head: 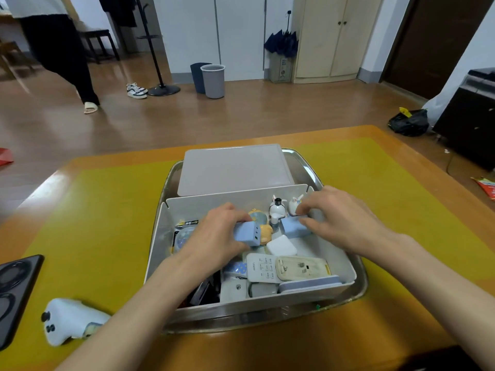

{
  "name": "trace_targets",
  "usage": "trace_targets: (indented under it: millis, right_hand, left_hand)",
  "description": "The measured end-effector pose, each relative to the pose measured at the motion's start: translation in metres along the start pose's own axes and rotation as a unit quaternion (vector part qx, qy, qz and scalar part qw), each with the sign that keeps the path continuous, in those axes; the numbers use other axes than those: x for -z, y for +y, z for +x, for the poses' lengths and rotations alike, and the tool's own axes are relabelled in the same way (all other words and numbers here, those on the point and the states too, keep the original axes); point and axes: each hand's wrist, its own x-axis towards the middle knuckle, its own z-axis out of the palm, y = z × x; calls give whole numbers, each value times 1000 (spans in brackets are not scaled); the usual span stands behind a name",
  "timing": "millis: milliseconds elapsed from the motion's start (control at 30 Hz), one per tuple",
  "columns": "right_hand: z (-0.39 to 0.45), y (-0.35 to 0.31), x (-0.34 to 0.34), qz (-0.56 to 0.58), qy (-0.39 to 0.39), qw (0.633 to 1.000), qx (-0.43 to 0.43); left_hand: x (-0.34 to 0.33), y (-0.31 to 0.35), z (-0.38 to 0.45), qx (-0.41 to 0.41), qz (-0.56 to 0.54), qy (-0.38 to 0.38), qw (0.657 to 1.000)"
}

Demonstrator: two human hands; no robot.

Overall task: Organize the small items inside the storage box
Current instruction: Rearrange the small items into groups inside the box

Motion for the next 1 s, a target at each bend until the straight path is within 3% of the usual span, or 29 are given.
trace_targets:
  millis: [133, 333, 500, 633, 1000]
  right_hand:
    - [-9, -1, -5, 20, -23, 998, 50]
    - [-6, -26, -22, 13, -43, 992, 118]
    - [3, -37, -26, 21, -90, 989, 114]
    - [10, -47, -26, 22, -111, 987, 110]
    - [25, -84, -40, -33, -85, 991, 98]
  left_hand:
    - [-16, 4, 1, -13, 46, -25, 999]
    - [-16, 1, 2, -28, 2, -33, 999]
    - [4, -9, -5, -47, 23, -50, 997]
    - [29, -25, -11, -30, 46, -15, 998]
    - [13, -37, -24, -24, 159, -46, 986]
